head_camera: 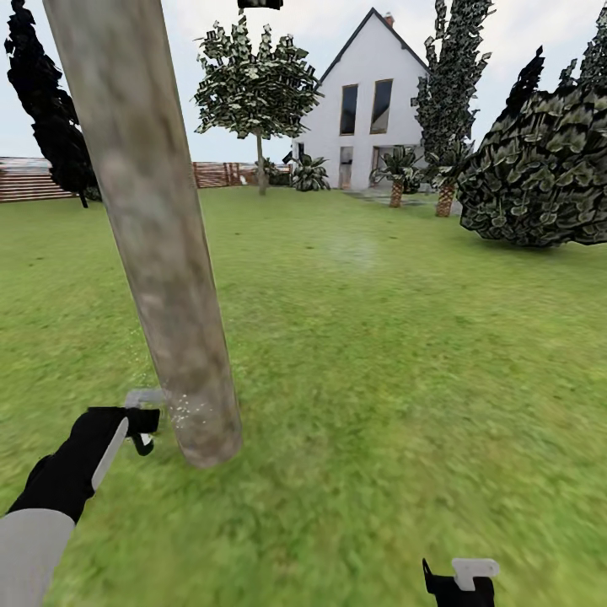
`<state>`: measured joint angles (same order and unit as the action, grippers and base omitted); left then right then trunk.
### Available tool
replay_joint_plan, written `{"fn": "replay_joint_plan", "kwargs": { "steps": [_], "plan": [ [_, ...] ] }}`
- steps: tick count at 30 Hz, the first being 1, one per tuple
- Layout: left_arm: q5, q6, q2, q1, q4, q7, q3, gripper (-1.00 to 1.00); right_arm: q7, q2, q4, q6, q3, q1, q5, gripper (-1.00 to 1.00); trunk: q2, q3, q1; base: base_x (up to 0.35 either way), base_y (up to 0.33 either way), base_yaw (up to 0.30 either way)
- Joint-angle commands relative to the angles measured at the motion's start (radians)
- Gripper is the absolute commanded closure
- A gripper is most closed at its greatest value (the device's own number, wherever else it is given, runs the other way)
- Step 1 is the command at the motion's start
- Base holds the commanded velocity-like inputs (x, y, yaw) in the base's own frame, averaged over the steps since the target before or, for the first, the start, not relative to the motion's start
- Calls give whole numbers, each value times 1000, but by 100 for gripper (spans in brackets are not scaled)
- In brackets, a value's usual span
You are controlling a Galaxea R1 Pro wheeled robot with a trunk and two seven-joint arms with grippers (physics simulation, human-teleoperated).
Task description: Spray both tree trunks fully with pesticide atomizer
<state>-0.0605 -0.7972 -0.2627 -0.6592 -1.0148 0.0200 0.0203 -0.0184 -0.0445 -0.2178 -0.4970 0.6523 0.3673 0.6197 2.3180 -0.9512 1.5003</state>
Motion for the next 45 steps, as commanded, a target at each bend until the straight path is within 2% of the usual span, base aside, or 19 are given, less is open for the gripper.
{"fn": "replay_joint_plan", "kwargs": {
  "steps": [1,4,7,9,15,24,33,45],
  "plan": [
    [-7,-9,-10,-1,-4,51,-3,100,0,0,0,0,0,1,0,-100,0,0,0,0,0,0],
    [-4,-64,-7,-20,-25,99,-6,100,0,0,0,0,1,0,0,-100,0,0,0,0,0,0],
    [-7,-180,-9,-58,-120,107,-8,100,0,-1,-1,0,1,0,0,-100,0,0,0,0,0,0],
    [-7,-197,-14,-56,-144,108,-8,100,0,-1,-1,0,0,1,0,-100,0,0,0,0,0,0],
    [1,-196,-16,-50,-154,109,-11,100,0,-2,-1,0,1,0,0,-100,0,0,0,0,-64,0],
    [4,-194,-15,-50,-153,104,-10,100,0,-2,-2,0,0,0,0,-100,0,0,0,-84,-262,3],
    [5,-194,-16,-50,-153,100,-7,100,0,-2,-2,0,0,1,0,-100,0,0,0,-6,-270,207],
    [6,-193,-16,-48,-137,97,-8,100,0,-2,-2,0,0,0,0,-100,0,0,0,59,-270,4]
  ]
}}
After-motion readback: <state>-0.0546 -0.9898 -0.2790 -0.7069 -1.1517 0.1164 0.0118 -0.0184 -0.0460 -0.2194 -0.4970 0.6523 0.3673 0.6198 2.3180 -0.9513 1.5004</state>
